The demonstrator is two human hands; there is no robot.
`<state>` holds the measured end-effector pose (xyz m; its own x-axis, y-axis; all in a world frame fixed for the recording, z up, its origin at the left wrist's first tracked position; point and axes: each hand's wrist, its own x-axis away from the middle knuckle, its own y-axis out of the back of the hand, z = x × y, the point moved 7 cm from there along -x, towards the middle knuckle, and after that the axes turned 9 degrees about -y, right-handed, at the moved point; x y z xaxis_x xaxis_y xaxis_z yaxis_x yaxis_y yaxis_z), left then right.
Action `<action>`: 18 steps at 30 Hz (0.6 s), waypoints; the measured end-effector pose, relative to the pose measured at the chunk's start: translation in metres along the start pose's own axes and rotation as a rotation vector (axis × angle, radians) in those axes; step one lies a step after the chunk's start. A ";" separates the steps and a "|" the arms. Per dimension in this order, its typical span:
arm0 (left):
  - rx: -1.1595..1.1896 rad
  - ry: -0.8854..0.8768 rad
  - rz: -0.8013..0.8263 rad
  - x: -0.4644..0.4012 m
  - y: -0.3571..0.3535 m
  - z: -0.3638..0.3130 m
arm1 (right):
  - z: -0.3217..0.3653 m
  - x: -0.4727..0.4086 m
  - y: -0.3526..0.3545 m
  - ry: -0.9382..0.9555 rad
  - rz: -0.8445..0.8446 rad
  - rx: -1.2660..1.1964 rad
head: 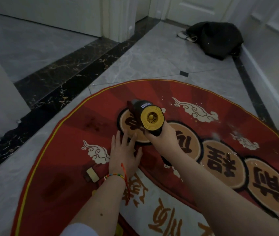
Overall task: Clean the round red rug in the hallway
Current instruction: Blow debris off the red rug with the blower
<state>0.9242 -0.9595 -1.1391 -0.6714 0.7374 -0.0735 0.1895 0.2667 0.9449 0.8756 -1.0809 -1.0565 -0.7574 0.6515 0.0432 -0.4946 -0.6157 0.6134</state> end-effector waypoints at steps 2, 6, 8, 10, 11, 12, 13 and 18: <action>-0.008 0.007 0.001 0.000 0.000 -0.001 | 0.000 -0.004 0.000 -0.001 0.008 -0.006; 0.001 0.004 0.004 -0.001 0.001 0.001 | 0.011 -0.016 -0.006 -0.007 0.023 0.015; 0.000 -0.002 -0.006 -0.001 0.001 0.001 | 0.009 -0.010 -0.004 -0.016 0.026 0.007; -0.021 -0.007 -0.017 -0.001 0.001 0.002 | -0.001 0.004 0.003 -0.048 0.018 -0.003; -0.036 -0.004 -0.030 -0.001 0.001 0.001 | -0.007 0.012 0.008 -0.064 0.004 -0.006; -0.050 0.004 -0.047 -0.001 0.002 0.002 | -0.015 0.021 0.014 -0.079 -0.013 -0.009; -0.060 0.008 -0.064 -0.001 0.001 0.001 | -0.022 0.030 0.022 -0.094 -0.032 -0.013; -0.028 -0.051 -0.067 -0.017 -0.001 -0.013 | -0.047 0.045 0.050 -0.129 -0.087 -0.028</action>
<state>0.9262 -0.9798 -1.1343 -0.6442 0.7495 -0.1526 0.1245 0.2996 0.9459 0.7965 -1.1035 -1.0612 -0.6513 0.7531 0.0926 -0.5687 -0.5653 0.5975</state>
